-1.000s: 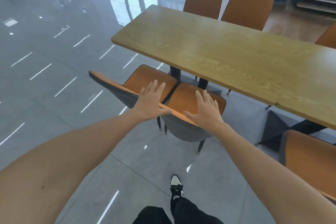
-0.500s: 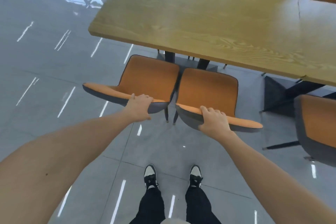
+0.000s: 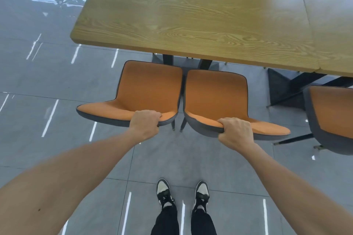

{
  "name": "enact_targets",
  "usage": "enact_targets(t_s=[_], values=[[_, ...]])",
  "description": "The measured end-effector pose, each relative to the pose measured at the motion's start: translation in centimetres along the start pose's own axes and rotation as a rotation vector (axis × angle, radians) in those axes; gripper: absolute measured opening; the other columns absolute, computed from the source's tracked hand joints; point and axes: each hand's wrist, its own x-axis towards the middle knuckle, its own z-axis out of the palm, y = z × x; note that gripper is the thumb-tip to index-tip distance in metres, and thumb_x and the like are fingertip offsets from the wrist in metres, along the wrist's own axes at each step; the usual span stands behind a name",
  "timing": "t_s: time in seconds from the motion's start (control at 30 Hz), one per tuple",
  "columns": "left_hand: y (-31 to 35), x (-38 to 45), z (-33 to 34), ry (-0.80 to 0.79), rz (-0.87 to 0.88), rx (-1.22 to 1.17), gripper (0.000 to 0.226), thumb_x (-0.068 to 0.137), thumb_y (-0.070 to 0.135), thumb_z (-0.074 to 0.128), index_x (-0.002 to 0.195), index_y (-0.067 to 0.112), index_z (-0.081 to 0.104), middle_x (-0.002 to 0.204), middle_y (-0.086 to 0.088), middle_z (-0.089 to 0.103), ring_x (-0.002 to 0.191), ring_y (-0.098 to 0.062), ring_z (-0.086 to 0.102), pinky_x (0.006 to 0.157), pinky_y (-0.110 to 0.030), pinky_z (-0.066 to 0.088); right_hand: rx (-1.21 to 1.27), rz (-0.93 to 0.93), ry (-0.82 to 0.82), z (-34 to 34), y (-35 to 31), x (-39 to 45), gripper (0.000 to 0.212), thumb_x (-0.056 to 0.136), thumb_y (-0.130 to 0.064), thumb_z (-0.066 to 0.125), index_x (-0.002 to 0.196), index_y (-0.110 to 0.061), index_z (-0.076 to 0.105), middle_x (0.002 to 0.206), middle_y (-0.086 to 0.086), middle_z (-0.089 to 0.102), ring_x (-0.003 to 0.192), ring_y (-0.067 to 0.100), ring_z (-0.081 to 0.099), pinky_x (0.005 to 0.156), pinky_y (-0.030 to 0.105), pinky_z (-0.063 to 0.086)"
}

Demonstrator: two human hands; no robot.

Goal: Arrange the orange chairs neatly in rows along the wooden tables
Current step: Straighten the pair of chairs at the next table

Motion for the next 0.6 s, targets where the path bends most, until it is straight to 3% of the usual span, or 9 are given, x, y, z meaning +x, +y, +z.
enact_targets(t_s=[0.1, 0.23, 0.37, 0.6], values=[[-0.1, 0.0, 0.1, 0.005, -0.001, -0.001, 0.027, 0.080, 0.020, 0.060, 0.103, 0.028, 0.071, 0.095, 0.007, 0.072, 0.089, -0.021, 0.068, 0.062, -0.030, 0.041, 0.012, -0.036, 0.036, -0.1, -1.7, 0.2, 0.027, 0.065, -0.029, 0.046, 0.082, -0.029, 0.068, 0.073, -0.009, 0.066, 0.072, 0.019, 0.061, 0.058, 0.031, 0.046], [-0.3, 0.1, 0.1, 0.025, 0.013, -0.005, 0.031, 0.081, 0.022, 0.059, 0.109, 0.028, 0.073, 0.098, 0.007, 0.074, 0.091, -0.021, 0.068, 0.067, -0.032, 0.047, 0.041, -0.051, 0.085, 0.3, -3.8, 0.0, 0.021, 0.063, -0.027, 0.046, 0.073, -0.024, 0.065, 0.065, -0.006, 0.064, 0.065, 0.021, 0.059, 0.051, 0.029, 0.032], [-0.3, 0.0, 0.1, 0.036, 0.013, -0.004, 0.034, 0.081, 0.022, 0.059, 0.111, 0.028, 0.074, 0.098, 0.006, 0.075, 0.091, -0.022, 0.069, 0.069, -0.033, 0.049, 0.079, -0.030, 0.128, 1.3, -3.6, -0.9, 0.020, 0.061, -0.025, 0.048, 0.070, -0.022, 0.065, 0.063, -0.005, 0.064, 0.062, 0.022, 0.059, 0.049, 0.029, 0.036], [-0.5, 0.1, 0.3, 0.042, 0.038, 0.000, 0.034, 0.079, 0.020, 0.059, 0.109, 0.025, 0.075, 0.095, 0.005, 0.076, 0.087, -0.022, 0.069, 0.068, -0.033, 0.051, 0.057, -0.065, 0.187, 1.4, -3.5, -0.6, 0.023, 0.062, -0.026, 0.046, 0.070, -0.024, 0.067, 0.061, -0.007, 0.063, 0.057, 0.019, 0.057, 0.046, 0.026, 0.027]])
